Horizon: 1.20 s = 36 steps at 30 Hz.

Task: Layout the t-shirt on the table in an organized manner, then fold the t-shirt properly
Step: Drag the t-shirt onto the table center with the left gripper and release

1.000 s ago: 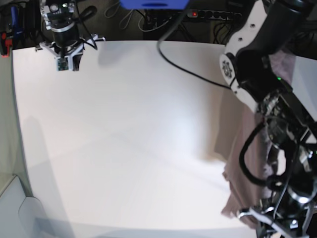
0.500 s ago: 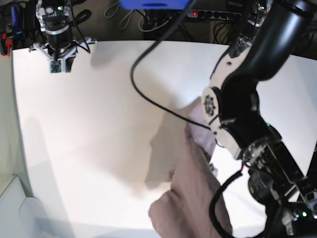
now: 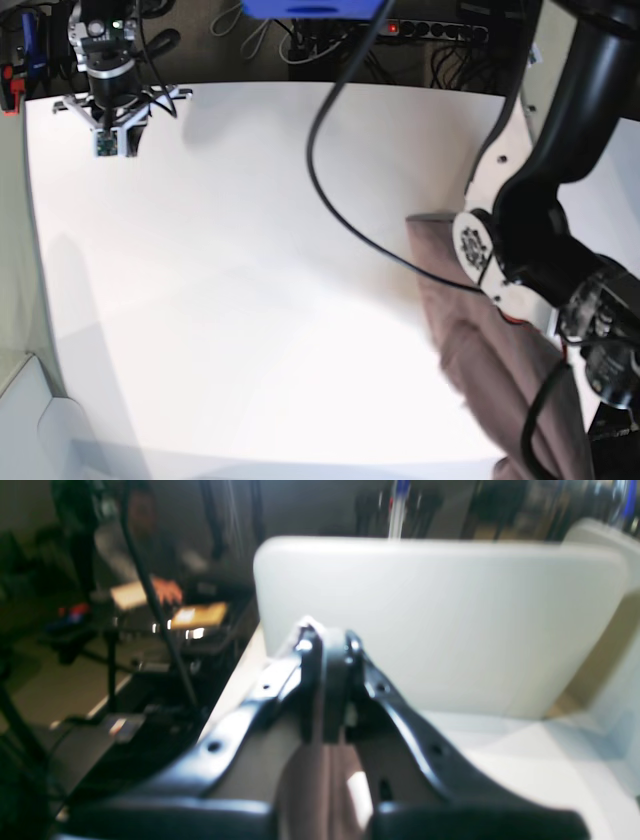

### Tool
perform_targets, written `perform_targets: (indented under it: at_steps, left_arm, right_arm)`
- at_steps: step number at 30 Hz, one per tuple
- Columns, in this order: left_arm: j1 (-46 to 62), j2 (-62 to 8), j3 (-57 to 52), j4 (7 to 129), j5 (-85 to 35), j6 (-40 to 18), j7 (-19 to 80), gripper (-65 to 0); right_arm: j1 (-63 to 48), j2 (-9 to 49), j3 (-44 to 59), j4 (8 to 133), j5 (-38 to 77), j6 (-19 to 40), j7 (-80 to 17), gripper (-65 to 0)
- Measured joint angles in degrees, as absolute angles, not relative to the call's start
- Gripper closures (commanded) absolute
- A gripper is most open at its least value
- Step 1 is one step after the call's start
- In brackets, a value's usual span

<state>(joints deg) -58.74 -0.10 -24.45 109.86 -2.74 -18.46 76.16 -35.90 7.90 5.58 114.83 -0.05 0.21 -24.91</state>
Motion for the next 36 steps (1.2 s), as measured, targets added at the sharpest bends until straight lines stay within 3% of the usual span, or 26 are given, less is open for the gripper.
perform_targets:
  at_steps: [6, 13, 21, 23, 28, 31, 33, 36]
  left_arm:
    - [-59.1, -0.7, -24.4, 110.0, -2.3, -18.4, 75.0, -0.5]
    - [-54.0, 6.4, -17.8, 109.1, -2.3, -18.4, 74.7, -0.5]
    - [-48.1, 8.7, -8.8, 97.6, -2.2, -18.5, 68.2, -1.8]
    - [-47.6, 8.6, -7.4, 93.3, -1.9, -18.5, 67.5, -7.7]
    - [-45.0, 8.8, -6.3, 88.8, -3.2, -18.7, 66.9, -34.0]
    - [-43.2, 8.7, -6.5, 88.8, -5.4, -18.8, 67.0, -46.3]
    - [-42.2, 8.6, -6.5, 89.4, -5.8, -18.7, 67.0, -51.0]
    - [-40.2, 8.2, -6.5, 92.3, -5.9, -18.7, 66.8, -52.2]
  right_arm:
    - [-35.7, 7.9, 5.6, 114.8, 0.0, 0.2, -24.9, 0.0]
    - [-35.7, 7.9, 5.6, 114.8, 0.0, 0.2, -24.9, 0.0]
    - [-35.7, 8.0, 5.6, 114.8, 0.0, 0.2, -25.1, 0.0]
    - [-35.8, 8.0, 5.6, 114.8, -0.1, 0.2, -25.1, 0.0]
    - [-35.9, 8.0, 5.6, 114.8, -0.1, 0.2, -25.1, 0.0]
    - [-35.9, 8.0, 5.6, 114.8, 0.0, 0.2, -25.0, 0.0]
    - [-35.9, 7.9, 5.6, 114.8, -0.1, 0.2, -25.1, 0.0]
    - [-35.9, 7.9, 5.6, 114.8, 0.0, 0.2, -25.1, 0.0]
